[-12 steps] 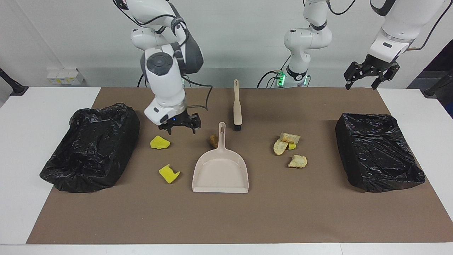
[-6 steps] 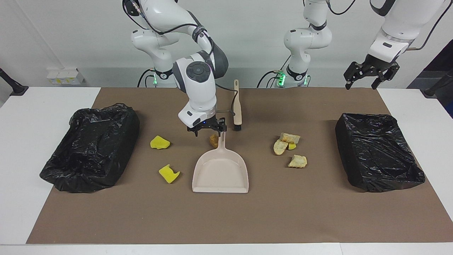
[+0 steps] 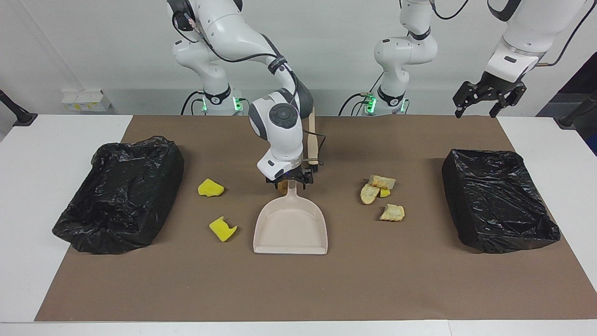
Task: Sweep and dump trash in bin
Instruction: 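Grasp the dustpan handle with the right gripper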
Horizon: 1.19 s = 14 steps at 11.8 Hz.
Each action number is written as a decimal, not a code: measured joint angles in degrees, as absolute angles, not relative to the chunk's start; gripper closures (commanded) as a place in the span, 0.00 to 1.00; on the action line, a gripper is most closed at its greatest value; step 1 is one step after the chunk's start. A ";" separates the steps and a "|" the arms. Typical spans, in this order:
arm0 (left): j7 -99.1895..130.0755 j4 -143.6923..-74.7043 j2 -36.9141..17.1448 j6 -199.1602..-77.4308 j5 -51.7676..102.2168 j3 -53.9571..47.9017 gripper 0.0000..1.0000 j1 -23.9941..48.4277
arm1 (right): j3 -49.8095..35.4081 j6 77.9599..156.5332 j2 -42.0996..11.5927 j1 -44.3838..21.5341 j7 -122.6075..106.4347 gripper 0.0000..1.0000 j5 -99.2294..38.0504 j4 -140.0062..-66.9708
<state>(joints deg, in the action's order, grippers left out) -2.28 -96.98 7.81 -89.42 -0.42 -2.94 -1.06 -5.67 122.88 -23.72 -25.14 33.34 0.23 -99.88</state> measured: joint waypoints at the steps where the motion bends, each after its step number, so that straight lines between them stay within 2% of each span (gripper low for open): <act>1: -2.28 -96.98 7.86 -89.32 -0.42 -3.06 0.00 -1.03 | -5.67 122.88 -23.71 -25.17 33.34 0.34 0.29 -99.90; 2: -2.28 -97.00 7.92 -89.27 -0.42 -3.14 0.00 -1.00 | -5.60 122.88 -23.68 -25.17 33.34 0.39 0.48 -99.87; 7: -2.28 -97.93 8.23 -89.17 -0.42 -3.19 0.00 -1.00 | -5.59 122.88 -23.53 -25.40 33.34 0.48 1.52 -99.78; 8: -2.28 -98.37 8.33 -89.13 -0.42 -3.19 0.00 -1.00 | -5.59 122.88 -23.50 -25.46 33.34 0.82 1.89 -99.77; 9: -2.28 -98.80 8.47 -89.11 -0.42 -3.22 0.00 -0.98 | -5.59 122.88 -23.46 -25.47 33.33 1.00 2.16 -99.77; 14: -0.08 -101.09 9.94 -89.08 -0.34 -3.67 0.00 2.49 | -5.47 122.30 -23.14 -25.02 32.87 1.00 2.09 -99.30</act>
